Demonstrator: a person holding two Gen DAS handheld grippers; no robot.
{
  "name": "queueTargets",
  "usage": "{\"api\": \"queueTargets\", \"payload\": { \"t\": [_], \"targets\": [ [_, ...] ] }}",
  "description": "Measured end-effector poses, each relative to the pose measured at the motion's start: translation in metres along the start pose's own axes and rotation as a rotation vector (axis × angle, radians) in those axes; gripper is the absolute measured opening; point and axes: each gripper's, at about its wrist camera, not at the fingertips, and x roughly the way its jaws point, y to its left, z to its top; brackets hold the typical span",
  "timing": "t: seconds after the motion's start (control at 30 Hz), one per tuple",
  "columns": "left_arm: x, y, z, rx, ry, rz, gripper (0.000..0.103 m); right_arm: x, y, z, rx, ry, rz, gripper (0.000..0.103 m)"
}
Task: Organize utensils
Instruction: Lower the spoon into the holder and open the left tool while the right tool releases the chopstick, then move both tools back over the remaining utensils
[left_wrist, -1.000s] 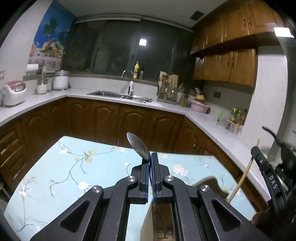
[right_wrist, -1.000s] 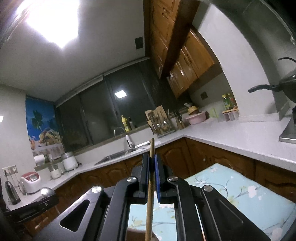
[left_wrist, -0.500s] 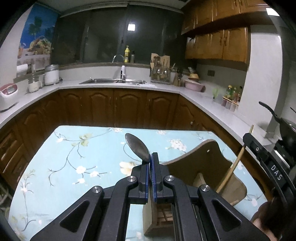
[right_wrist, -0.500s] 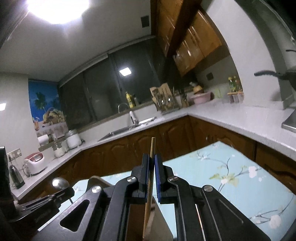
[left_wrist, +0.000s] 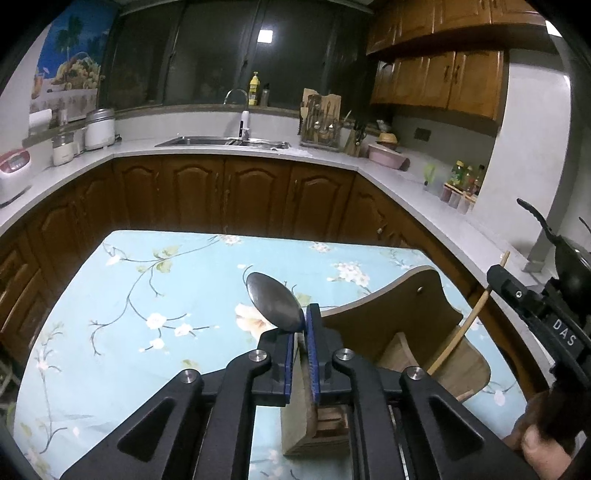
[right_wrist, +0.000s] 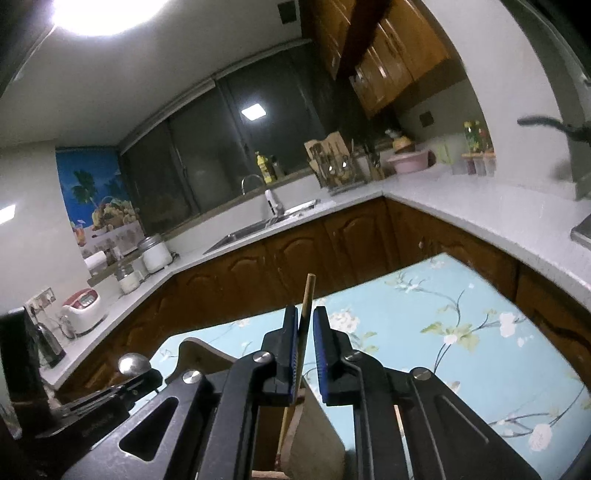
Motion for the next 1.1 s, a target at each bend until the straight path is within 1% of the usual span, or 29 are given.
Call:
{"api": "queueTargets", "payload": {
  "t": [0.07,0.1,0.13,0.2,0.23,0.3,0.57,0.67,0.73,0.8,0.87,0.93,1.1],
  "targets": [
    [0.000,-0.002,0.000,0.000,0.001,0.001,0.013,0.000,-0.001,0.000,0.001,0.006,-0.001,0.012],
    [-0.002,-0.002,0.001,-0.001,-0.004,0.007,0.020,-0.001,-0.001,0.000,0.005,0.011,0.000,0.013],
    [-0.003,-0.003,-0.001,-0.004,-0.009,0.012,0.025,-0.002,-0.002,0.001,0.011,0.016,-0.001,0.013],
    [-0.007,-0.002,-0.003,-0.010,-0.019,0.019,0.026,-0.006,-0.003,0.000,0.024,0.018,-0.002,0.019],
    [-0.007,-0.002,-0.005,-0.013,-0.019,0.020,0.028,-0.008,-0.004,0.000,0.031,0.016,-0.002,0.021],
    [-0.010,-0.002,-0.010,-0.022,-0.015,0.017,0.032,-0.012,-0.007,-0.001,0.043,0.015,-0.007,0.029],
    [-0.019,0.002,-0.020,-0.040,0.002,0.012,0.034,-0.031,-0.012,-0.004,0.087,0.026,0.006,0.029],
    [-0.026,0.007,-0.022,-0.057,0.008,0.001,0.039,-0.041,-0.013,-0.003,0.100,0.025,0.014,0.029],
    [-0.035,0.012,-0.025,-0.071,0.008,-0.001,0.042,-0.049,-0.013,-0.003,0.107,0.025,0.024,0.029],
    [-0.045,0.018,-0.030,-0.084,0.009,-0.003,0.044,-0.057,-0.014,-0.005,0.116,0.028,0.035,0.032],
    [-0.058,0.026,-0.037,-0.103,0.013,-0.005,0.050,-0.067,-0.014,-0.008,0.116,0.034,0.045,0.034],
    [-0.072,0.034,-0.045,-0.127,0.014,0.004,0.061,-0.074,-0.015,-0.012,0.116,0.047,0.049,0.034],
    [-0.106,0.043,-0.069,-0.171,0.030,0.022,0.069,-0.091,-0.019,-0.031,0.140,0.111,0.066,0.042]
  ]
}}
